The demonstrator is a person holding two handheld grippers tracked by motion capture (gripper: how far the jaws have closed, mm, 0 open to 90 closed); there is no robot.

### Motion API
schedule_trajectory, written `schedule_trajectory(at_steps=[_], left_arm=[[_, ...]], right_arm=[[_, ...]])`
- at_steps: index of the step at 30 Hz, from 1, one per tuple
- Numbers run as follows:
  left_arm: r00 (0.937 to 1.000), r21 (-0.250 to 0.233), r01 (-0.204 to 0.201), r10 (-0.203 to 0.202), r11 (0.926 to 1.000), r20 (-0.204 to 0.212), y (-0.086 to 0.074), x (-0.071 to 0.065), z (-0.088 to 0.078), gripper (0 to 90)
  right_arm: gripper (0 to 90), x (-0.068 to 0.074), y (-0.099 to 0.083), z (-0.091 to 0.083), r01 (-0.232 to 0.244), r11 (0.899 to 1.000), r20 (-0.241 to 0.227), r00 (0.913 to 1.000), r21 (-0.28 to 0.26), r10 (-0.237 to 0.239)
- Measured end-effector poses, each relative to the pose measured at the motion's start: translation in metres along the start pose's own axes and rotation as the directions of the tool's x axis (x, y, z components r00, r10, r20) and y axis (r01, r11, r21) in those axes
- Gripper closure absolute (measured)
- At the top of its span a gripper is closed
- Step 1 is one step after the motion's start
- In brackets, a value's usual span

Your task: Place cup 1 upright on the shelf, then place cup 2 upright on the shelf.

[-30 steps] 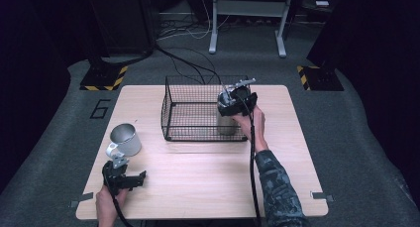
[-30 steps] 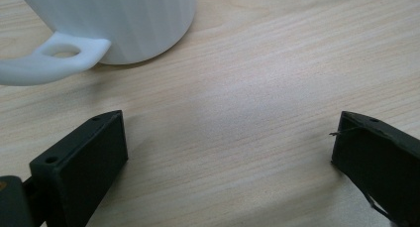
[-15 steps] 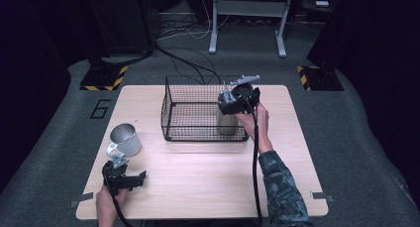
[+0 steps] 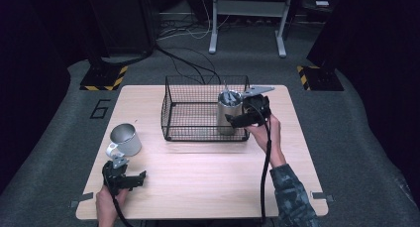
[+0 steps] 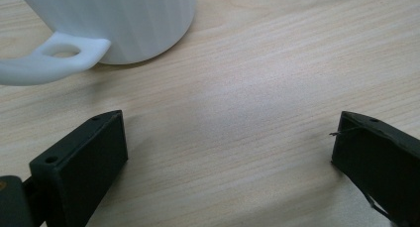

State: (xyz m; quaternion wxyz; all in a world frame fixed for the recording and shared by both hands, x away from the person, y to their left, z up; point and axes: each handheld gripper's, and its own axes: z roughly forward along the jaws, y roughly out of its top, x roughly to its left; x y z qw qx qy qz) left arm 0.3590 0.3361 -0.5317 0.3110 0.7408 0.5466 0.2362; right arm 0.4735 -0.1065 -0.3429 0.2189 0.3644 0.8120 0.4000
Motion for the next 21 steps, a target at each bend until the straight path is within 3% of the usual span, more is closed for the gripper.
schedule_trajectory(at_steps=[7,21], left_arm=[[1.0,-0.008,0.005,-0.005,1.0,-0.001,0.0,0.0,0.001,0.5],[1.0,-0.013,0.009,-0.009,0.9999,-0.002,0.0,-0.001,0.001,0.5]], right_arm=[[0.0,0.0,-0.037,-0.018,-0.029,0.999,-0.009,0.9995,-0.022,0.029],[0.0,-0.001,-0.106,-0.023,-0.06,0.998,0.003,0.9982,-0.001,0.06]])
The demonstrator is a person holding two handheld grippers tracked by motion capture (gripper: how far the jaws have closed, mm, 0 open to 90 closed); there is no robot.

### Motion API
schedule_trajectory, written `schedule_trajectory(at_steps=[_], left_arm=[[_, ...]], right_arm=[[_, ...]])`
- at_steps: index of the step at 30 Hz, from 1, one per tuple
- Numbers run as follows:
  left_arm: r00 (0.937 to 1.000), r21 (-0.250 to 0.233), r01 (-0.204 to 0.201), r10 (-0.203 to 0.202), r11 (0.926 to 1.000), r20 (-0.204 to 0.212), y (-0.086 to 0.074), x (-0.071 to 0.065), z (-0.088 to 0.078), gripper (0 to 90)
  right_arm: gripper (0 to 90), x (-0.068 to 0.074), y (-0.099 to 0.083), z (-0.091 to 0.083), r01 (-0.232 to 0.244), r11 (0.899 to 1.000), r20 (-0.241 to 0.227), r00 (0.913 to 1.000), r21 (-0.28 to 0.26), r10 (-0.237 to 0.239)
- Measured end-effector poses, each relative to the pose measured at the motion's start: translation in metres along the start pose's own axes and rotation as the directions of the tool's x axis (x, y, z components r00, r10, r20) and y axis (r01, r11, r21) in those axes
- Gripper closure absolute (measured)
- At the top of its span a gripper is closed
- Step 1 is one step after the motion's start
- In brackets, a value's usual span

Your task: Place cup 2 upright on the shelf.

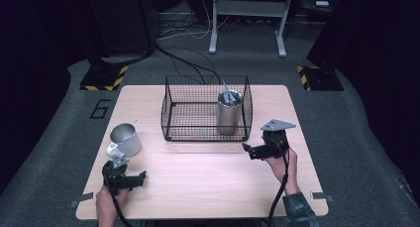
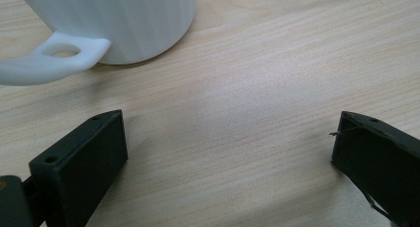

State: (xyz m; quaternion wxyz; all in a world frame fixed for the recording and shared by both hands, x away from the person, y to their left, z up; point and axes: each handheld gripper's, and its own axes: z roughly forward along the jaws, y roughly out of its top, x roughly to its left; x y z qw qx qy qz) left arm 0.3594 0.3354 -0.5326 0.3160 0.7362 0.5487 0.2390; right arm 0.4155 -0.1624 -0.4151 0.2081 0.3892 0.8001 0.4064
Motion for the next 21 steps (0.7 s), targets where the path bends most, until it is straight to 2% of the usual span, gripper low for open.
schedule_trajectory(at_steps=[5,6,7,9,13,18,21], left_arm=[[1.0,0.0,0.0,0.0,1.0,0.0,0.0,0.0,0.0,0.5],[1.0,0.0,0.0,0.0,1.0,0.0,0.0,0.0,0.0,0.5],[1.0,0.0,0.0,0.0,1.0,0.0,0.0,0.0,0.0,0.5],[1.0,0.0,0.0,0.0,1.0,0.0,0.0,0.0,0.0,0.5],[1.0,0.0,-0.001,0.001,1.0,0.002,0.0,0.0,0.0,0.4],[1.0,-0.001,-0.002,0.002,1.0,0.004,0.001,0.001,0.001,0.4],[1.0,0.003,0.008,-0.008,1.0,-0.004,0.001,0.0,0.001,0.3]], right_arm=[[0.0,-0.008,-0.032,0.006,-0.027,0.999,0.003,0.9996,0.023,0.027],[0.0,-0.011,-0.047,0.01,-0.038,0.999,0.017,0.9991,0.026,0.038],[0.0,-0.011,-0.047,0.01,-0.038,0.999,0.017,0.9991,0.026,0.038],[0.0,-0.014,-0.062,0.014,-0.059,0.998,0.035,0.9977,0.015,0.058],[0.0,-0.024,-0.094,0.029,-0.098,0.992,0.033,0.9949,0.078,0.096],[0.0,-0.03,-0.11,0.039,-0.115,0.986,0.029,0.9932,0.119,0.112],[0.0,-0.028,-0.109,0.038,-0.099,0.99,0.029,0.9949,0.103,0.097]])
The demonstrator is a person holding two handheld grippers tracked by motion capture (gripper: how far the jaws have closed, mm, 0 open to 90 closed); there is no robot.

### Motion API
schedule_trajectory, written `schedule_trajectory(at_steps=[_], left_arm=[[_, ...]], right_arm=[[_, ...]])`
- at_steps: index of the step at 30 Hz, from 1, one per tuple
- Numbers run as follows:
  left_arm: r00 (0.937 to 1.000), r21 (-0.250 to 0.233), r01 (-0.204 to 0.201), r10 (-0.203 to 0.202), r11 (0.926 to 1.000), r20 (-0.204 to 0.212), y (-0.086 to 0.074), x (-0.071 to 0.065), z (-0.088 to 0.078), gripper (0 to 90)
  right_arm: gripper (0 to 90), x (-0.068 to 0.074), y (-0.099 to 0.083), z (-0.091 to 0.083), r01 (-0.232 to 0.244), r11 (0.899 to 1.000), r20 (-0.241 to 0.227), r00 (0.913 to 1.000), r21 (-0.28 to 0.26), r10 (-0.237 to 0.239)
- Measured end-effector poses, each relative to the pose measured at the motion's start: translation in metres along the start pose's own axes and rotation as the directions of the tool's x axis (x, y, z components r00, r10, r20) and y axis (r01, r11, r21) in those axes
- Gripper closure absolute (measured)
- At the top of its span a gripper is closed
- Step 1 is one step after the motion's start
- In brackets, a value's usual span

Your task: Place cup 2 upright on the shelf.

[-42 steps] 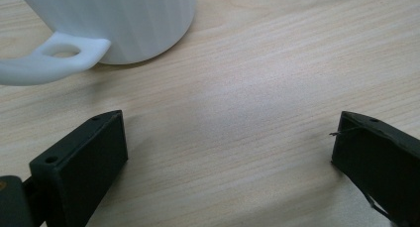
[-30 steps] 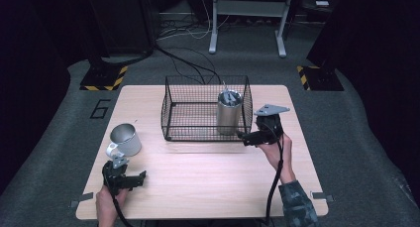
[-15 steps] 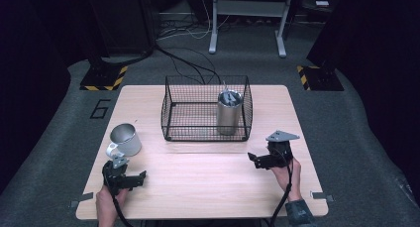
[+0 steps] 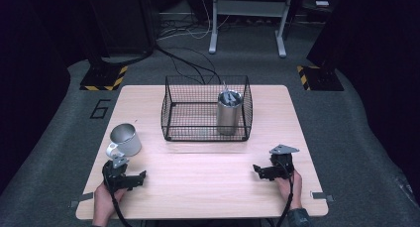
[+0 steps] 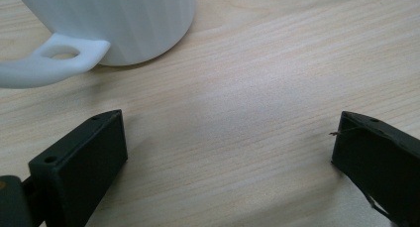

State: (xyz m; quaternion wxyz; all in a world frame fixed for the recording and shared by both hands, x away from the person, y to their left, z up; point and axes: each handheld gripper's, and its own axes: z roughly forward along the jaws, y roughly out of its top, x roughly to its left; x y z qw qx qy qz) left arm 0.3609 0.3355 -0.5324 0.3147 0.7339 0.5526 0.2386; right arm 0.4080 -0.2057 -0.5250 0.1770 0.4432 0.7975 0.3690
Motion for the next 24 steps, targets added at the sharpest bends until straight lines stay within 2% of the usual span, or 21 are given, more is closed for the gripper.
schedule_trajectory(at_steps=[1,3,7,8,10,14,16,20,24], left_arm=[[0.9997,-0.004,0.018,-0.018,0.9998,-0.015,0.001,-0.001,0.001,0.3],[0.9997,-0.004,0.019,-0.019,0.9998,-0.017,0.001,-0.001,0.001,0.3],[0.9995,0.0,0.022,-0.022,0.9997,-0.022,0.0,-0.001,0.0,0.3],[0.9996,-0.002,0.019,-0.019,0.9998,-0.02,0.0,-0.001,0.0,0.1],[0.9998,-0.006,0.018,-0.018,0.9998,-0.013,-0.001,0.0,-0.001,0.1],[0.9992,-0.013,0.026,-0.026,0.9996,0.03,-0.002,0.003,-0.011,0.1],[0.9985,-0.042,0.035,-0.033,0.9985,0.044,-0.001,0.005,-0.019,0.1],[0.9962,-0.091,0.04,-0.033,0.9951,0.081,0.01,0.009,-0.04,0.1],[0.9955,-0.159,0.048,-0.034,0.986,0.089,0.024,0.013,-0.062,0.1]], right_arm=[[0.0,-0.001,0.0,0.004,0.008,1.0,-0.019,0.9998,0.027,-0.007],[0.0,-0.001,0.0,0.005,0.02,0.999,-0.029,0.9994,0.031,-0.019],[0.0,0.0,0.0,0.006,0.03,0.999,-0.017,0.9994,0.036,-0.029],[0.0,0.002,0.0,0.007,0.049,0.998,-0.001,0.9988,0.043,-0.049],[0.0,0.005,0.0,0.008,0.072,0.997,0.004,0.9974,0.042,-0.072],[0.0,0.005,0.0,0.008,0.068,0.997,0.007,0.9976,0.046,-0.068],[0.0,0.007,0.0,0.007,0.048,0.998,0.019,0.9986,0.048,-0.049],[0.0,0.008,0.0,0.008,0.037,0.998,0.031,0.9988,0.045,-0.038],[0.0,0.008,0.0,0.007,0.041,0.998,0.03,0.9987,0.047,-0.043]])
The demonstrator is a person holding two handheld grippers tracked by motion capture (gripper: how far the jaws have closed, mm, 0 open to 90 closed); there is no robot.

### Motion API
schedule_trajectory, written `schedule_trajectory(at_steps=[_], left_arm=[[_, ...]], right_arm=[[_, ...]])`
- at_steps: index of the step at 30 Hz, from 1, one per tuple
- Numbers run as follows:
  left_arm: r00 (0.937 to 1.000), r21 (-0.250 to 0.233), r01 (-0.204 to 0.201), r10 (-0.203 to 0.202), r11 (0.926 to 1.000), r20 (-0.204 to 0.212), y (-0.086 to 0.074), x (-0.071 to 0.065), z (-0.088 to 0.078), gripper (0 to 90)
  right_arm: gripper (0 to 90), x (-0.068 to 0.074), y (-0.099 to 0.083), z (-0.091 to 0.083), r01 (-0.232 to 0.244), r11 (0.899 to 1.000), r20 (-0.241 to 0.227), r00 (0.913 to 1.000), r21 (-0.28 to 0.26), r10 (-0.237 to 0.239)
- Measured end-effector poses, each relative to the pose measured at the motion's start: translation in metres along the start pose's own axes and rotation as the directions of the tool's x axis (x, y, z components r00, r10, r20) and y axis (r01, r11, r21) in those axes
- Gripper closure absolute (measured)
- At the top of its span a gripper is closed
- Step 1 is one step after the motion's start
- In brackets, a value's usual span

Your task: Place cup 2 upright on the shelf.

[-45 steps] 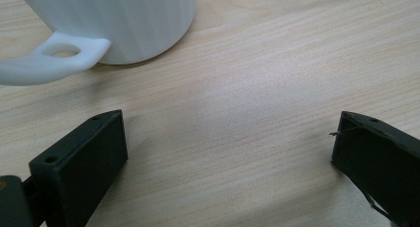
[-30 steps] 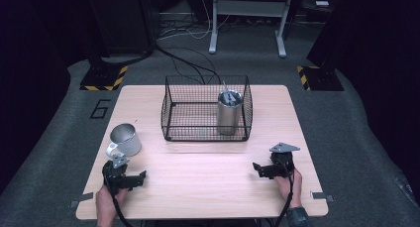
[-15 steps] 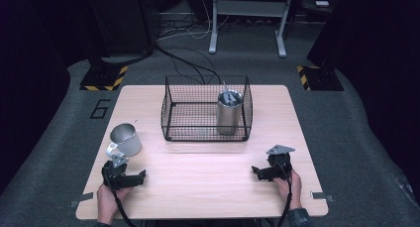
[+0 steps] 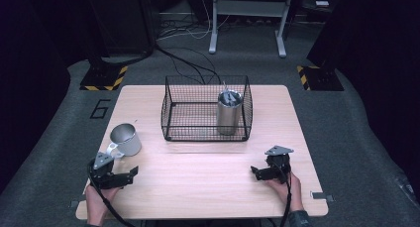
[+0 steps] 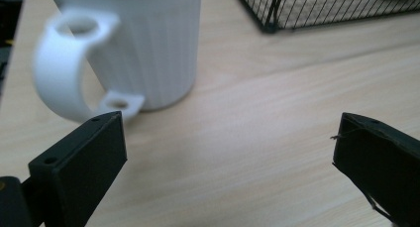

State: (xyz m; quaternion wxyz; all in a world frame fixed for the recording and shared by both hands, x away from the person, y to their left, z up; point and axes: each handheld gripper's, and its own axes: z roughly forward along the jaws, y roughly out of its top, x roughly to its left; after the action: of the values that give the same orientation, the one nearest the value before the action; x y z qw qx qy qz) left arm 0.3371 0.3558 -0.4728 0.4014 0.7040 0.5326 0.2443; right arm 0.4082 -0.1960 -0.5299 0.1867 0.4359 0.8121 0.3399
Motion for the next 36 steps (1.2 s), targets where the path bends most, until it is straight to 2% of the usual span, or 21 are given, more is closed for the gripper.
schedule_trajectory(at_steps=[1,2,6,8,11,18,20,23,29,36], left_arm=[[1.0,-0.032,-0.008,0.008,0.9995,-0.006,0.009,0.002,-0.008,0.1],[1.0,-0.032,-0.008,0.008,0.9995,-0.006,0.009,0.002,-0.008,0.1],[0.9992,-0.065,-0.031,0.029,0.9974,-0.027,0.027,0.009,-0.015,0.0],[0.9988,-0.068,-0.039,0.037,0.9969,-0.031,0.035,0.014,-0.013,0.0],[0.9998,-0.065,-0.018,0.018,0.9977,-0.008,0.044,0.026,-0.004,0.0],[1.0,-0.069,0.008,-0.008,0.9976,0.004,0.058,0.04,0.017,0.0],[0.9998,-0.042,0.012,-0.011,0.999,0.018,0.061,0.043,0.023,0.0],[0.9999,-0.028,0.004,-0.004,0.9996,0.013,0.064,0.046,0.033,0.0],[0.9998,-0.015,-0.02,0.02,0.9997,-0.01,0.068,0.047,0.044,0.0],[0.9984,0.017,-0.024,0.025,0.9996,-0.051,0.071,0.048,0.055,0.2]], right_arm=[[0.0,0.0,0.0,0.0,-0.001,1.0,0.002,1.0,0.0,0.001],[0.0,0.0,0.0,0.0,-0.001,1.0,0.002,1.0,0.0,0.001],[0.0,0.0,0.0,0.001,-0.004,1.0,0.007,1.0,-0.005,0.004],[0.0,0.001,0.0,0.001,-0.008,1.0,0.008,0.9999,-0.003,0.008],[0.0,0.001,0.001,0.001,-0.009,1.0,0.01,0.9999,0.004,0.009],[0.0,0.001,0.001,0.001,-0.008,1.0,0.008,0.9999,0.003,0.008],[0.0,0.001,0.001,0.001,-0.013,1.0,0.008,0.9999,0.002,0.013],[0.0,0.001,0.001,0.001,-0.009,1.0,0.009,0.9999,0.001,0.009],[0.0,0.001,0.001,0.001,-0.01,1.0,0.008,0.9999,0.002,0.01],[0.0,0.001,0.001,0.001,-0.012,1.0,0.008,0.9999,0.003,0.012]])
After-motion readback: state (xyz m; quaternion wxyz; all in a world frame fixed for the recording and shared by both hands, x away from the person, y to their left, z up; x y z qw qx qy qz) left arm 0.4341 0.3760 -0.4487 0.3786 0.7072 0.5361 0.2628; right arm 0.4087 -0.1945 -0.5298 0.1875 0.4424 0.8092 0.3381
